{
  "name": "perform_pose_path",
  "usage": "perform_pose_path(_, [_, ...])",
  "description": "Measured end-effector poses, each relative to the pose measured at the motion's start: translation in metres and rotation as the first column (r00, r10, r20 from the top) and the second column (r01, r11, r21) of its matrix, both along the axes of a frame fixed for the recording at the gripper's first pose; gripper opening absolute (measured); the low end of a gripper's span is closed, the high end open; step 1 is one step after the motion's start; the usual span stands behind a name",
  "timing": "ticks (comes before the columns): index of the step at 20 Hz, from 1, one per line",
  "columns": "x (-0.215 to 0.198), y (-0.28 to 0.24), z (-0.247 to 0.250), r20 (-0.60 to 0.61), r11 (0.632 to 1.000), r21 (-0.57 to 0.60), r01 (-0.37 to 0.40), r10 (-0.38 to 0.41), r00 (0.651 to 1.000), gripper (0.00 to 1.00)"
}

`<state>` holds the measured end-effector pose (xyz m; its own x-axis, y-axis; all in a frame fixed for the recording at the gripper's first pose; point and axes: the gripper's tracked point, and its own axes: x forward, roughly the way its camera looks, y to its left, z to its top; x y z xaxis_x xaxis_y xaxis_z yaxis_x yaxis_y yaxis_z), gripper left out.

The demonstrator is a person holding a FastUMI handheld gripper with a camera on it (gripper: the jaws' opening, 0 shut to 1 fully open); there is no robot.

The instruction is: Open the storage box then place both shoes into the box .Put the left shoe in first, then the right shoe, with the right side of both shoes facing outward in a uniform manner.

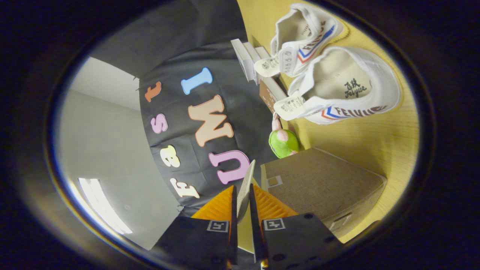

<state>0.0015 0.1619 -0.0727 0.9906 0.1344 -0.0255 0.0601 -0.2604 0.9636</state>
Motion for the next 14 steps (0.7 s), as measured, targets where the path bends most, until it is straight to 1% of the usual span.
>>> perform_pose_path(3, [-0.001, 0.002, 0.030, 0.061, 1.000, -0.009, 0.004, -0.004, 0.998, 0.19])
perform_pose_path(9, [-0.002, 0.027, 0.077, 0.140, 0.999, -0.043, -0.030, 0.036, 0.990, 0.19])
perform_pose_path(14, [0.000, 0.071, 0.126, 0.213, 0.988, -0.123, -0.092, 0.117, 0.970, 0.19])
